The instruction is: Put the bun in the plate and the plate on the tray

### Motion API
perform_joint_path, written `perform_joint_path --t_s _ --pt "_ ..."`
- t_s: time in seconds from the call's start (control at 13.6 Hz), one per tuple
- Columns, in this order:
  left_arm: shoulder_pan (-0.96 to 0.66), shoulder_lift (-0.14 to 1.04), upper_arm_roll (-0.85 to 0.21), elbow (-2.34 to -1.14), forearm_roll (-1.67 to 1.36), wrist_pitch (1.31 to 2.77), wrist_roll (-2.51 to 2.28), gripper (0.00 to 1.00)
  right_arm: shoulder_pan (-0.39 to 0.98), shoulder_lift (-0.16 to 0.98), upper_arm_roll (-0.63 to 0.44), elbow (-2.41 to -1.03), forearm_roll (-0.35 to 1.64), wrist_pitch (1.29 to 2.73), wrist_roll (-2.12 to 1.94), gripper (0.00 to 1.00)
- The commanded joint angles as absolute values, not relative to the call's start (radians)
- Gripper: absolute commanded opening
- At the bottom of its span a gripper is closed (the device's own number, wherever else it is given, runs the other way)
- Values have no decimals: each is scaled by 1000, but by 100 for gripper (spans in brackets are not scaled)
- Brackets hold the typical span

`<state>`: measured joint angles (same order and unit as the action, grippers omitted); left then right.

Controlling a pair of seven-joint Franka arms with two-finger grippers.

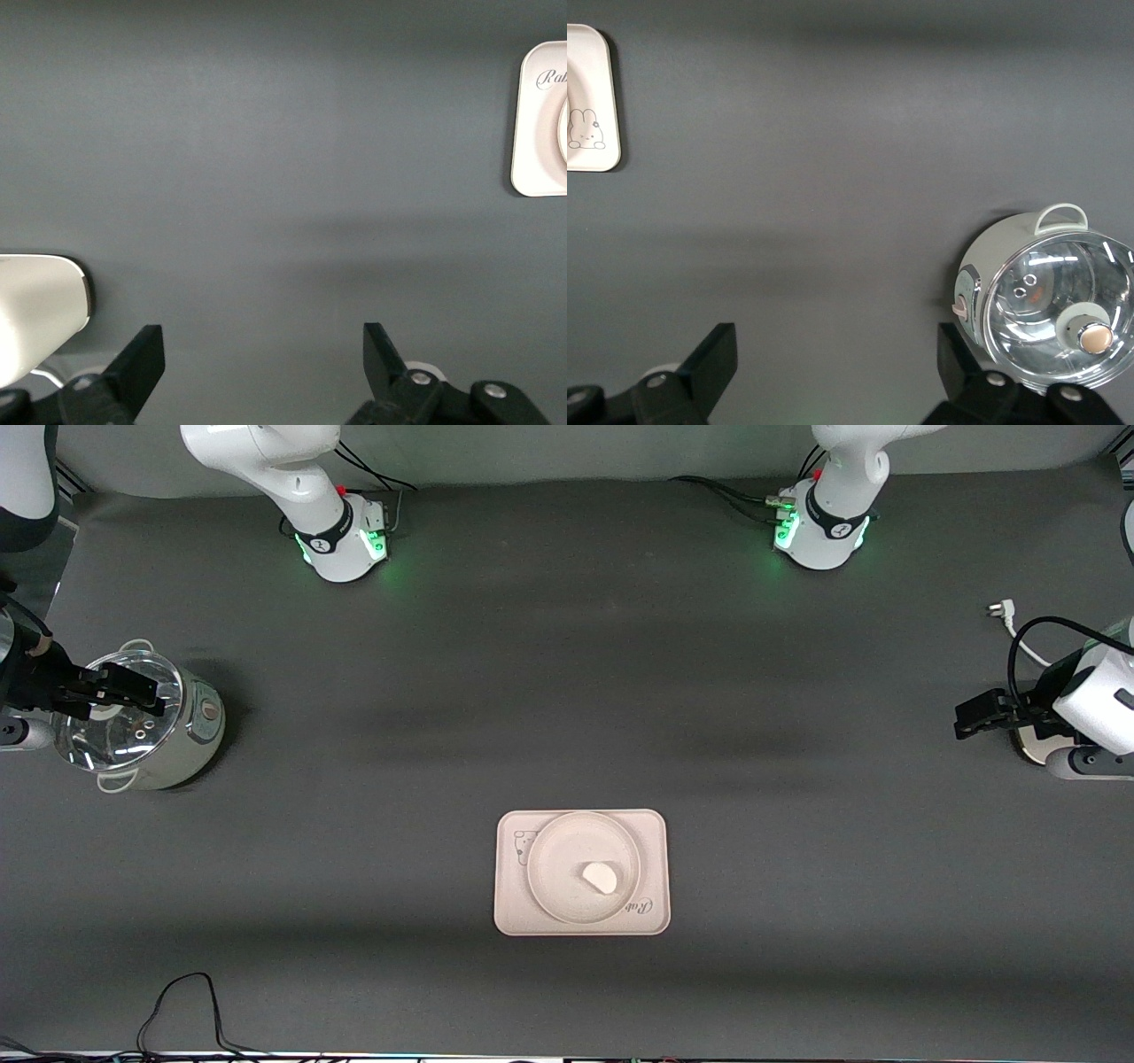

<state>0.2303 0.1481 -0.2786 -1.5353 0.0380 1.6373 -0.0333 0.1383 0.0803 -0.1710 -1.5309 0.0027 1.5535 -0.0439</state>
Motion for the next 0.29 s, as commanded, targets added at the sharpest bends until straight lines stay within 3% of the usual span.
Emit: perform_joint_path --t_s 0.0,0.22 --pt "232 138 -279 -1529 40 1612 -15 100 149 66 -170 -1546 -18 1566 -48 100" --pt "233 137 -279 -1529 40 1612 -15 100 147 69 -170 -1546 -18 1566 -46 100"
